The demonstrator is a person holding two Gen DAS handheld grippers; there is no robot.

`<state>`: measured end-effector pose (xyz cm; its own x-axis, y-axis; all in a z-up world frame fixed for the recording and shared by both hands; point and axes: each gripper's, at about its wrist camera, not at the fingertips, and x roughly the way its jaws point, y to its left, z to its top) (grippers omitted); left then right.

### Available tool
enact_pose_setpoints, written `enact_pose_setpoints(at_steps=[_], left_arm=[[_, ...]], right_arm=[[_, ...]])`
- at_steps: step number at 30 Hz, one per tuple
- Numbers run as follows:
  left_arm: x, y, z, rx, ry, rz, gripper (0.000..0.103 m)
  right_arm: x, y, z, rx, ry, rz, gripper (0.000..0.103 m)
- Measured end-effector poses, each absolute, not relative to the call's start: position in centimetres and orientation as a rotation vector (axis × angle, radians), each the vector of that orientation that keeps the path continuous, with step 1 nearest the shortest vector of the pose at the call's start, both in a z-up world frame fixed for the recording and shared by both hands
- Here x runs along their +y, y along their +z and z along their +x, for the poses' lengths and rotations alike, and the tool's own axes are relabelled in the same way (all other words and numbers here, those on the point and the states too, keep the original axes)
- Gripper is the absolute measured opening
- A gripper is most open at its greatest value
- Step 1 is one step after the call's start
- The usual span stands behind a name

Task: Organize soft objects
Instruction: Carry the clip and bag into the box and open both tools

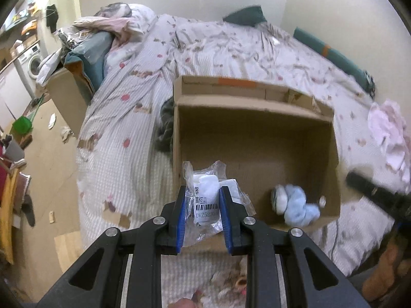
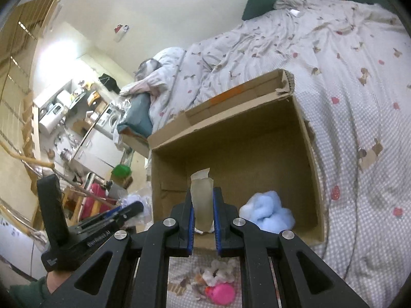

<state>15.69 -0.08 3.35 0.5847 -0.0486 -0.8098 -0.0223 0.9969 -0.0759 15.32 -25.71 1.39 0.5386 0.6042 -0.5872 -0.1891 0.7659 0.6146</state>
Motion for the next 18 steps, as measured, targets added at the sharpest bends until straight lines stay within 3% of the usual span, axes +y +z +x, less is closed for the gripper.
enact_pose_setpoints(at_steps=[18], left_arm=[[-1.6,-2.5,17.7,1.032,-0.057,-0.052,0.021]], right_arm=[[-23.4,-4.1,17.1,1.046,0.436,0.438,0.015]])
